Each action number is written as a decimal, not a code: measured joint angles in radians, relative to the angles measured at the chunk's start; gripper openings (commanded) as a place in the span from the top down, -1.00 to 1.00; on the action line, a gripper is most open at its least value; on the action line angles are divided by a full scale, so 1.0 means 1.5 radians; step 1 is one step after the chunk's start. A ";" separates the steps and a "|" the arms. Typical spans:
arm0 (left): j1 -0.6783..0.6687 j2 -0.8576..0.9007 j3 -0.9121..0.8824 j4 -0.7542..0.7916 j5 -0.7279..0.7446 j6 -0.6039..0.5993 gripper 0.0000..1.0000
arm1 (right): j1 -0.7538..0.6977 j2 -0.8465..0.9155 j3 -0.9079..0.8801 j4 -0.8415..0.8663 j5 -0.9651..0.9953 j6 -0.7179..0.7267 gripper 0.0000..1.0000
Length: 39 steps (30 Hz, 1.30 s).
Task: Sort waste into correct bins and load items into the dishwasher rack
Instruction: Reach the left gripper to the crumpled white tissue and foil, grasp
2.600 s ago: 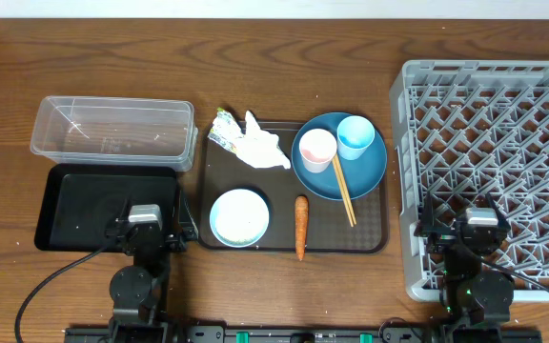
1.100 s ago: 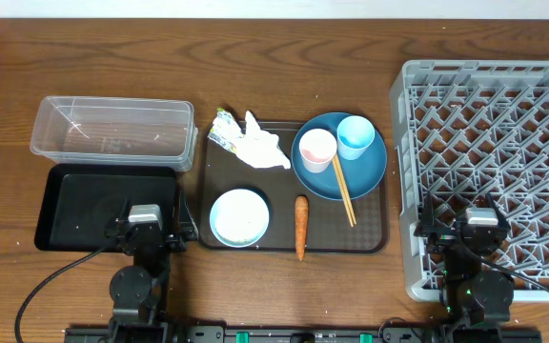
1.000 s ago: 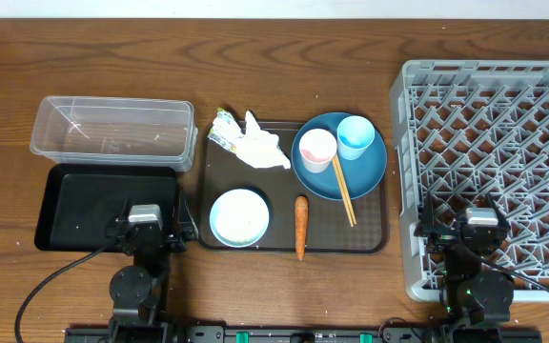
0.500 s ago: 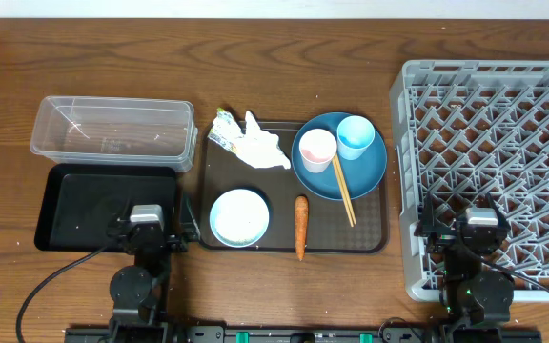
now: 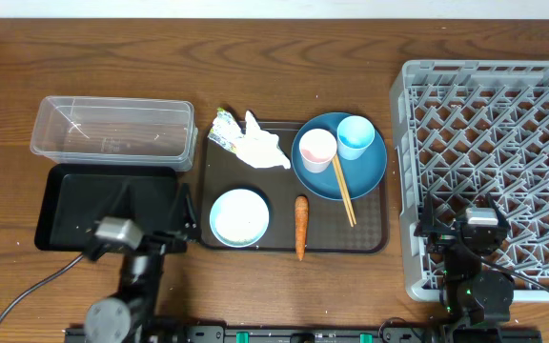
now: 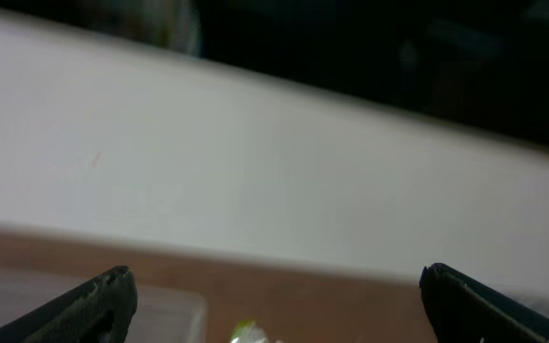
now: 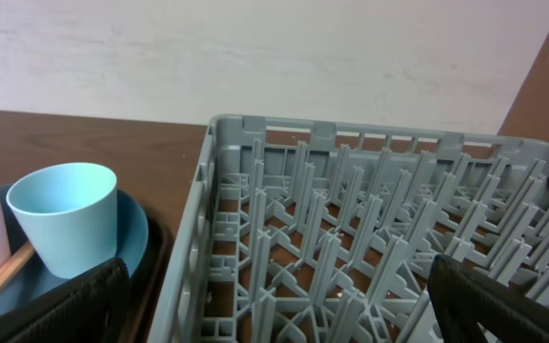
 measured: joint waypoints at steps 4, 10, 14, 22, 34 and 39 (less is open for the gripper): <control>0.000 0.014 0.100 -0.008 0.019 -0.017 -0.96 | 0.000 0.000 0.000 0.000 0.000 0.000 -0.99; 0.000 0.136 0.291 -0.188 0.050 -0.029 -0.96 | 0.000 0.000 0.000 0.000 0.000 0.000 -0.99; 0.000 0.292 0.443 -0.379 0.100 -0.031 -0.96 | 0.000 0.000 0.000 -0.001 -0.001 0.000 -0.99; 0.000 0.636 0.747 -0.755 0.225 -0.033 -0.96 | 0.000 0.001 0.000 0.000 0.000 0.000 -0.99; -0.016 0.904 0.781 -0.773 0.282 -0.035 -0.88 | 0.000 0.001 0.000 0.000 0.000 0.000 -0.98; -0.070 0.984 0.781 -0.741 0.215 -0.035 -0.87 | 0.000 0.001 0.000 0.000 0.000 0.000 -0.98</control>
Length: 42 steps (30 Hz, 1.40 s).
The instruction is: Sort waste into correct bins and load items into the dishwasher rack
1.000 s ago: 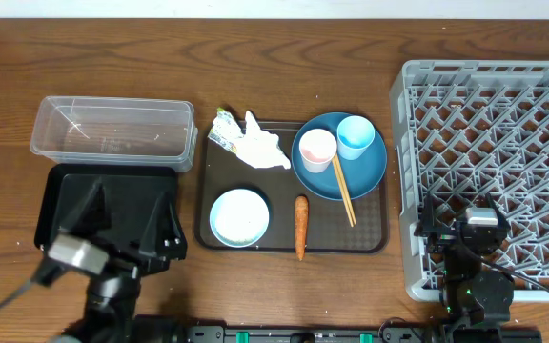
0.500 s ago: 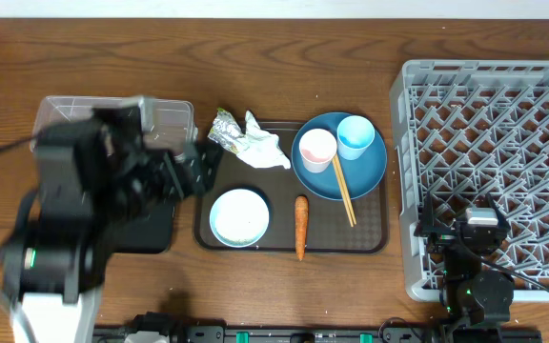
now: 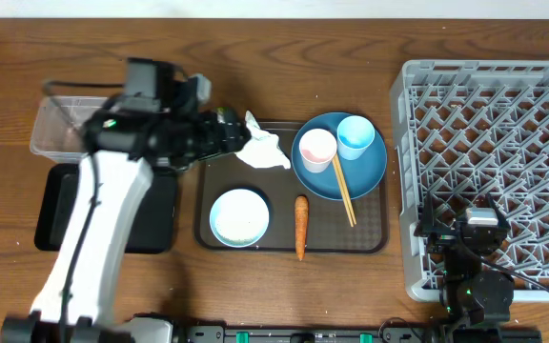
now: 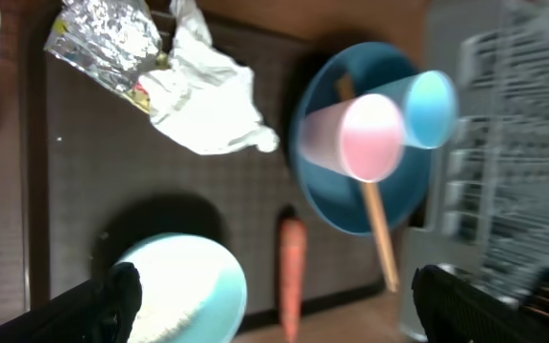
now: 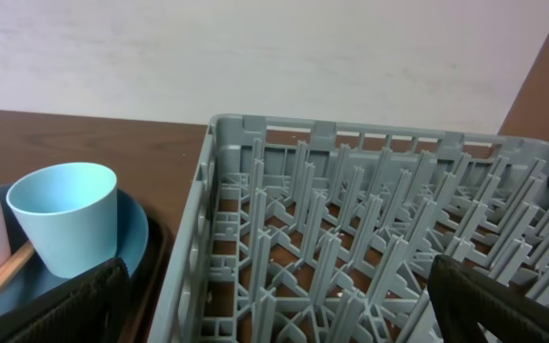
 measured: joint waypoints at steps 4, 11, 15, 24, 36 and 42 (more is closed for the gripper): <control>-0.045 0.054 0.000 0.030 -0.063 -0.002 -0.84 | 0.000 0.000 0.000 0.000 0.000 0.000 -0.99; -0.090 0.141 0.000 0.072 -0.179 -0.041 -0.83 | 0.000 0.000 0.000 0.000 0.000 0.000 -0.99; -0.100 0.196 0.000 0.099 -0.207 -0.054 -0.83 | 0.000 0.000 0.000 0.000 0.000 0.000 -0.99; -0.124 0.293 0.000 0.132 -0.221 -0.065 -0.66 | 0.000 0.000 0.000 0.000 0.000 0.000 -0.99; -0.158 0.329 0.000 0.188 -0.224 -0.067 -0.51 | 0.000 0.000 0.000 0.000 0.000 0.000 -0.99; -0.165 0.359 0.000 0.193 -0.245 -0.069 -0.08 | 0.000 0.000 0.000 0.000 0.000 0.000 -0.99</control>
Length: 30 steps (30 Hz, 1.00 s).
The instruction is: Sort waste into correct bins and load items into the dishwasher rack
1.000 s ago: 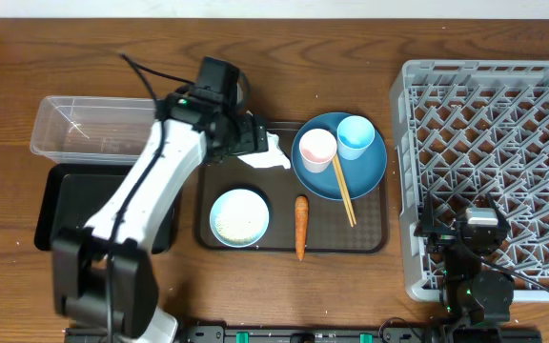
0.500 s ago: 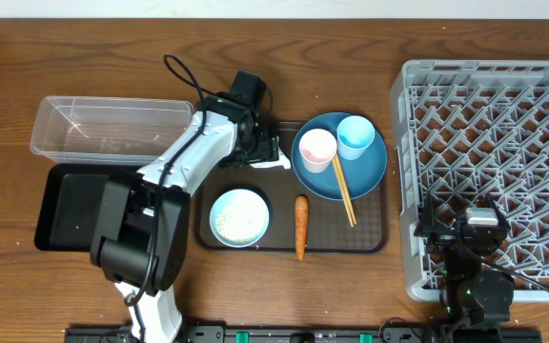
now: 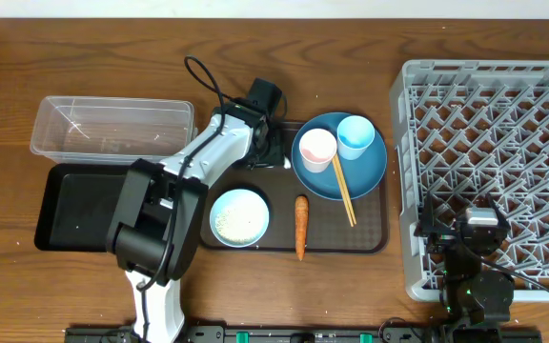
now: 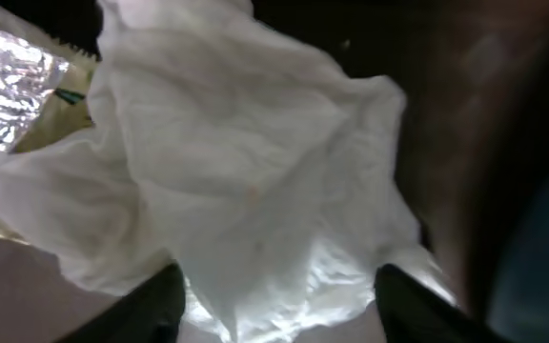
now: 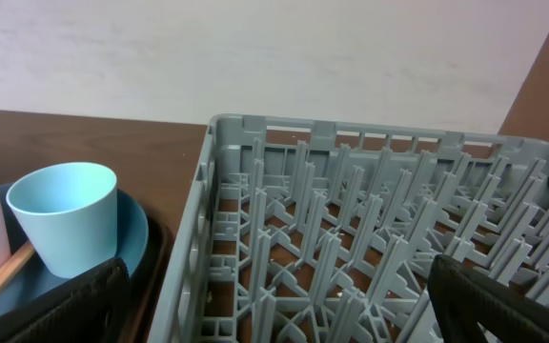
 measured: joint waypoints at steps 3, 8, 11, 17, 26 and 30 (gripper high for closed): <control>0.000 0.009 0.000 0.001 -0.008 -0.003 0.46 | 0.000 0.000 0.000 0.000 0.000 0.000 -0.99; 0.000 0.009 0.000 0.005 -0.010 0.000 0.88 | 0.000 0.000 0.000 0.000 0.000 0.000 -0.98; 0.000 0.006 0.000 0.005 -0.005 0.000 0.88 | 0.000 0.000 0.000 0.000 0.000 0.000 -0.98; 0.000 -0.074 0.000 0.005 0.005 0.000 0.88 | 0.000 0.000 0.000 0.000 0.000 0.000 -0.99; 0.016 -0.303 0.001 0.003 -0.011 0.000 0.88 | 0.000 0.000 0.000 0.000 0.000 0.000 -0.99; 0.051 -0.355 0.001 -0.010 -0.043 0.000 0.88 | 0.000 0.000 0.000 0.000 0.000 0.000 -0.98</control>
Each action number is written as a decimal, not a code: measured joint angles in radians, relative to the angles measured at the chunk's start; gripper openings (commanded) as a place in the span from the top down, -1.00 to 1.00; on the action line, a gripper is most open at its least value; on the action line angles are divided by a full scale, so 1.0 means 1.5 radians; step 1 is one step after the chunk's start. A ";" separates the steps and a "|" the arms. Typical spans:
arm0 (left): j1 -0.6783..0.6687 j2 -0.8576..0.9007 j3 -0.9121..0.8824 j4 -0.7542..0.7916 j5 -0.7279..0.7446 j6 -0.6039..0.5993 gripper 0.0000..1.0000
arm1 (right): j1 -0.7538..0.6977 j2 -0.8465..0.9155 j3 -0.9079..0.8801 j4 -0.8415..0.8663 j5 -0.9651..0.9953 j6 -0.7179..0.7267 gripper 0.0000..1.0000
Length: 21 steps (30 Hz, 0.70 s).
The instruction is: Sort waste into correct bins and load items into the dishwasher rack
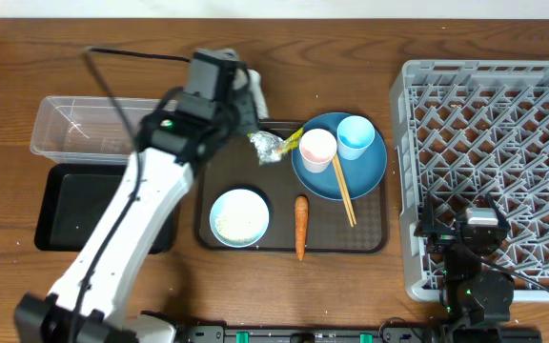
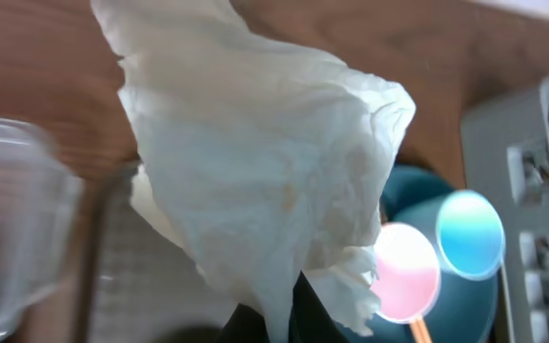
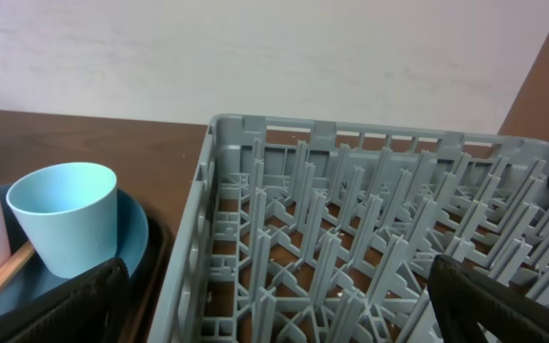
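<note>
A crumpled white napkin [image 2: 255, 162] hangs clear of the brown tray [image 1: 370, 238], pinched in my left gripper [image 2: 279, 324], which is shut on it. Seen from overhead, the napkin [image 1: 253, 95] and left gripper [image 1: 244, 105] are over the tray's back left corner, beside the clear container [image 1: 112, 129]. A foil wrapper [image 1: 270, 145] lies on the tray. The blue plate [image 1: 370, 176] carries a pink cup [image 1: 316, 150], a blue cup [image 1: 355, 136] and chopsticks [image 1: 344, 195]. My right gripper [image 3: 274, 319] rests open at the grey dishwasher rack [image 3: 370, 229].
A black bin [image 1: 103, 205] sits in front of the clear container at the left. A white bowl [image 1: 238, 216] and a carrot [image 1: 300, 227] lie on the tray's front half. The rack [image 1: 494, 162] fills the table's right side.
My left gripper was low on the tray, open around the napkin. Now it is shut on the napkin and holds it raised over the tray's back left corner. The right arm has not moved.
My left arm first rested at the front left over the black bin. Then it was over the tray's back left, facing the waste. Then its open jaws were down around the napkin. Now the napkin is held lifted, and the foil wrapper lies further right on the tray.
</note>
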 measured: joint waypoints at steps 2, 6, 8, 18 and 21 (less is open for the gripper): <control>0.022 -0.012 0.000 -0.008 -0.019 0.000 0.88 | 0.000 0.000 0.000 0.000 0.000 0.000 -0.99; 0.079 -0.020 0.000 -0.032 -0.049 0.000 0.88 | 0.000 0.000 0.000 0.000 0.000 0.000 -0.99; 0.106 -0.018 0.000 -0.043 -0.062 0.000 0.88 | 0.000 0.000 0.000 0.000 0.000 0.000 -0.99; 0.227 0.066 -0.001 -0.054 -0.090 0.000 0.88 | 0.000 0.000 0.000 0.000 0.000 0.000 -0.99; 0.258 0.115 -0.003 -0.053 -0.092 0.000 0.88 | 0.000 0.000 0.000 0.000 0.000 0.000 -0.98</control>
